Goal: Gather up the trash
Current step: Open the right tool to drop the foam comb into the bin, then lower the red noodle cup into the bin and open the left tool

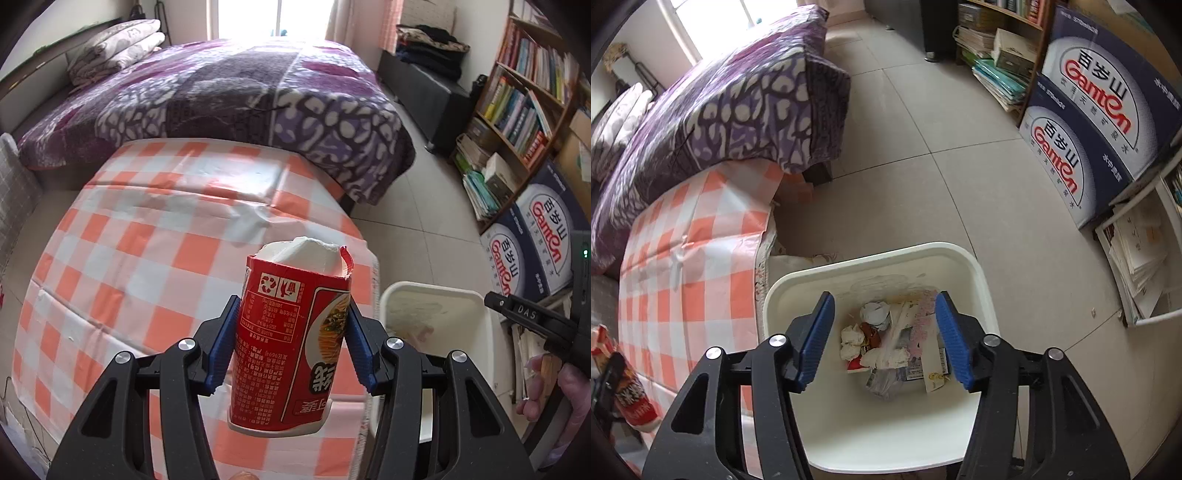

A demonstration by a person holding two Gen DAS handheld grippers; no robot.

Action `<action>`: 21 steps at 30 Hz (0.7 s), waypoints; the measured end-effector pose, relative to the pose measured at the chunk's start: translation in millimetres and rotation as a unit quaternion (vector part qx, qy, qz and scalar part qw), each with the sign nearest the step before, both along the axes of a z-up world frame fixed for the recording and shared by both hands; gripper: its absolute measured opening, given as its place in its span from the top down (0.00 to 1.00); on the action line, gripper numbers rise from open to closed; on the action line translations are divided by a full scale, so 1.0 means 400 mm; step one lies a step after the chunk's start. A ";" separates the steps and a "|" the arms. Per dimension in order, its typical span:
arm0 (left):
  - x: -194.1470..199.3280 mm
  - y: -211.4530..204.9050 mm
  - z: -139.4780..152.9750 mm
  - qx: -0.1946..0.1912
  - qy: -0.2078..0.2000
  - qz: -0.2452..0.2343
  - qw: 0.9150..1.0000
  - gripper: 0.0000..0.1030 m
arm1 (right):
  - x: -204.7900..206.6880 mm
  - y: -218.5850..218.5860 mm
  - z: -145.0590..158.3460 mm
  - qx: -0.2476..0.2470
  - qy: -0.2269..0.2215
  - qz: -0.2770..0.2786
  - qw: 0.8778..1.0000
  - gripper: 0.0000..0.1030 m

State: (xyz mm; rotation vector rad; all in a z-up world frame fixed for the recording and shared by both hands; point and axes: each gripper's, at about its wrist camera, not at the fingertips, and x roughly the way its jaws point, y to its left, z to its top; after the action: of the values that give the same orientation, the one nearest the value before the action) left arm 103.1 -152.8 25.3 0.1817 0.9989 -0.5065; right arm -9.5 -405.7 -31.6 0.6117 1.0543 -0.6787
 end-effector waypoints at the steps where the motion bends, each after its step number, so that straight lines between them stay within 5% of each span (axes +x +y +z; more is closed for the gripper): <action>1: -0.005 -0.011 -0.004 -0.001 0.003 -0.005 1.000 0.48 | -0.011 -0.012 0.002 0.003 -0.003 -0.006 1.000 0.46; 16: -0.112 -0.200 -0.058 -0.049 0.050 -0.088 0.994 0.45 | -0.094 -0.088 0.027 0.010 -0.031 -0.053 0.998 0.34; 21: -0.136 -0.231 -0.049 -0.092 0.065 -0.117 0.987 0.31 | -0.111 -0.092 0.039 -0.005 -0.037 -0.058 0.998 0.29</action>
State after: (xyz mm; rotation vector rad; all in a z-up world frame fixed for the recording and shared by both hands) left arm 48.7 -245.1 5.9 0.1022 1.0573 -0.8295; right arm -53.9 -442.6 -16.1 0.6885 0.9522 -0.7571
